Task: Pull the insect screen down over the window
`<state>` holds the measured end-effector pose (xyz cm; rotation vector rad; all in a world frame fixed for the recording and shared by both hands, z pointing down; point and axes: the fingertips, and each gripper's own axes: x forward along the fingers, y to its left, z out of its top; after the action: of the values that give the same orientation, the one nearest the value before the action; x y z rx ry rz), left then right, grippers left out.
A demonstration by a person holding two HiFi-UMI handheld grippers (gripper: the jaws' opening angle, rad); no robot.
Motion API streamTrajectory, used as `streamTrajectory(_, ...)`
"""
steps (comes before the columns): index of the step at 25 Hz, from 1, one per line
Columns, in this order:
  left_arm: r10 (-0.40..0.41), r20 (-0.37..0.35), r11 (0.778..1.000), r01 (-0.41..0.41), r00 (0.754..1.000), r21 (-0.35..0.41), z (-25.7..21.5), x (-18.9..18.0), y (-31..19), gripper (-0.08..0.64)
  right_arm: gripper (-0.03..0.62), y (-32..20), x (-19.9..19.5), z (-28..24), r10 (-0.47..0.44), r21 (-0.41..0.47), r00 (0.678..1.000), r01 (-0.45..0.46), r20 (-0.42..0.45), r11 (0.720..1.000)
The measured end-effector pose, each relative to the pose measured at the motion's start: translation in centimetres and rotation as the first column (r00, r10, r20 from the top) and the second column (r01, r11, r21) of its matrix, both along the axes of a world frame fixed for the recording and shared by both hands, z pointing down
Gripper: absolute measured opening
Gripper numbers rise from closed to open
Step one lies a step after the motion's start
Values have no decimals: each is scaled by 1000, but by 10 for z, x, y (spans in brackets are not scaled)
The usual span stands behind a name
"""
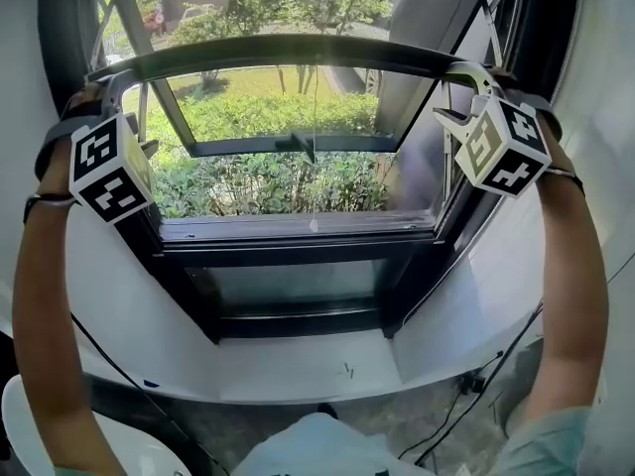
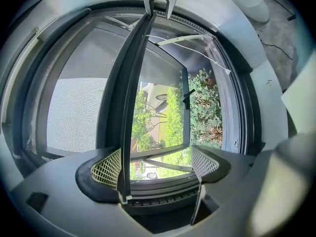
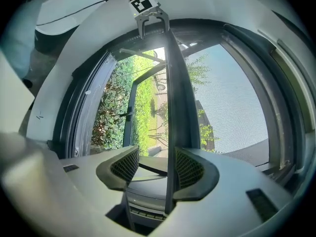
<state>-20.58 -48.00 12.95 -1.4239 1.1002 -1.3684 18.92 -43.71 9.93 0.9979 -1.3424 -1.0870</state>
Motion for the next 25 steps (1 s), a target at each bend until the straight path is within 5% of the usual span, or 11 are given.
streamTrajectory(16,13,27,997,-11,1000,-81,46,0,7,434,227,3,3,46,38,-117,997,-45,-63,992)
streamTrajectory(25,19,30,989,-15,999,-150,116,-1,10,434,227,4,4,116,38,-210,996,-55,-83,976)
